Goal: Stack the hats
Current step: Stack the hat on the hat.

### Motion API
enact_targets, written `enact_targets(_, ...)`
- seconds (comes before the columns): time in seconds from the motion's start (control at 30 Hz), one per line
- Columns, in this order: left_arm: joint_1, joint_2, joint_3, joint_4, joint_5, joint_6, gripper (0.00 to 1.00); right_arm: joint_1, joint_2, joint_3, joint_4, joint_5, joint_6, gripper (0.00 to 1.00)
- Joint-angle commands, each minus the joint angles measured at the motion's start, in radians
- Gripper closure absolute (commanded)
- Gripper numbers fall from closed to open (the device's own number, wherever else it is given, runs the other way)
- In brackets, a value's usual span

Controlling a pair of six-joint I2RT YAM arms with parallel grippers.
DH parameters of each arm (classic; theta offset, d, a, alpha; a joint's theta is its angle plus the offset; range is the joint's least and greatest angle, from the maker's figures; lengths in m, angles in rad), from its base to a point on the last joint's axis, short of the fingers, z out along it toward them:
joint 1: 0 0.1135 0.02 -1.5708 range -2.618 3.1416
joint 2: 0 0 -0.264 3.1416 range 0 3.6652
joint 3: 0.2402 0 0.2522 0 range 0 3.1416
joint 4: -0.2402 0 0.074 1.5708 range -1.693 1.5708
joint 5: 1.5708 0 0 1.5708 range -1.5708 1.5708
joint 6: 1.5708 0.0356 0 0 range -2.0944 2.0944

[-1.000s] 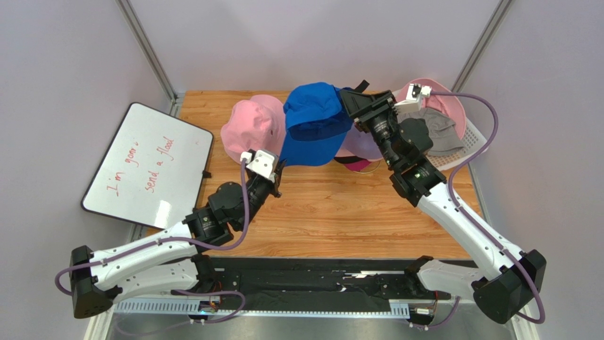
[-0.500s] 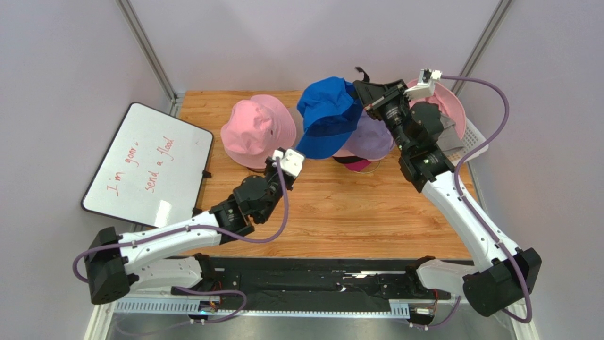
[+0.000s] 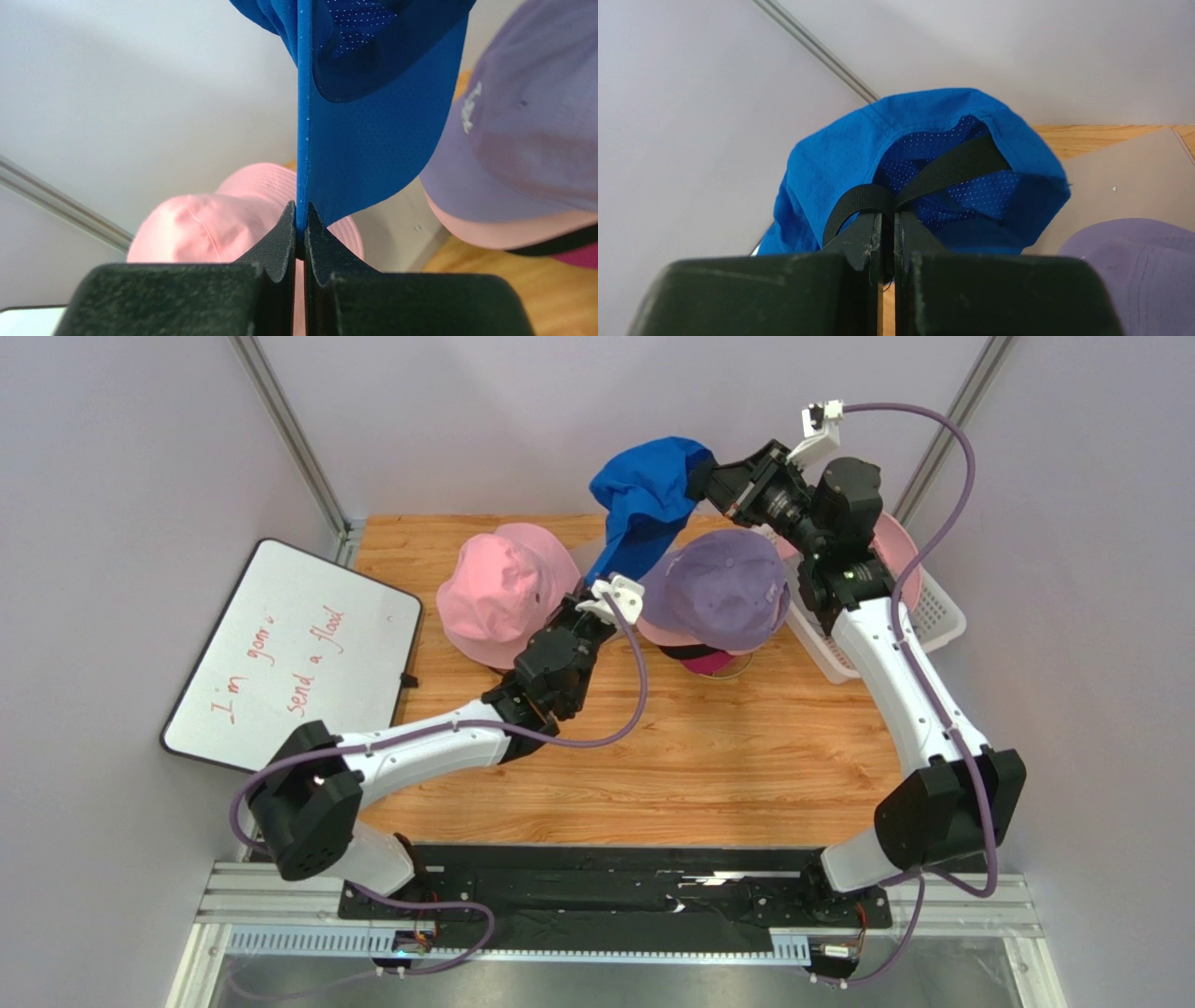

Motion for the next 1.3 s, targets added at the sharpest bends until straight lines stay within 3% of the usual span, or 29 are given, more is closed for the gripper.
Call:
enact_targets(0.0, 0.011, 0.13, 0.094, 0.219, -0.047, 0.144, 1.0, -0.026, 0.042, 0.064, 0.006, -0.134, -0.084, 1.0)
enact_targets(0.17, 0.024, 0.288, 0.159, 0.253, -0.048, 0.204, 1.0, -0.098, 0.067, 0.029, 0.006, -0.205, -0.081, 1.0)
enact_targets(0.33, 0.028, 0.374, 0.147, 0.394, -0.074, 0.267, 1.0, -0.16, 0.061, -0.025, -0.029, -0.283, -0.114, 1.0)
enact_targets(0.6, 0.028, 0.37, 0.156, 0.203, 0.022, 0.142, 1.0, -0.184, 0.016, -0.049, -0.18, -0.257, -0.236, 1.0)
enact_targets(0.67, 0.028, 0.347, 0.145, 0.166, 0.05, 0.099, 0.89, -0.193, -0.008, -0.07, -0.204, -0.252, -0.249, 1.0)
enact_targets(0.8, 0.028, 0.322, 0.128, 0.083, 0.084, 0.037, 0.57, -0.206, -0.045, -0.112, -0.226, -0.232, -0.259, 1.0)
enact_targets(0.83, 0.027, 0.316, 0.111, 0.081, 0.082, 0.03, 0.34, -0.209, -0.051, -0.12, -0.229, -0.231, -0.261, 1.0)
enact_targets(0.97, 0.025, 0.267, 0.065, 0.048, 0.119, -0.001, 0.07, -0.239, -0.079, -0.153, -0.234, -0.209, -0.259, 1.0)
enact_targets(1.13, 0.025, 0.187, 0.053, -0.075, 0.254, -0.099, 0.02, -0.264, -0.065, -0.138, -0.234, -0.199, -0.242, 1.0)
enact_targets(1.27, 0.025, 0.118, 0.035, -0.162, 0.46, -0.19, 0.0, -0.301, -0.041, -0.112, -0.246, -0.203, -0.233, 1.0)
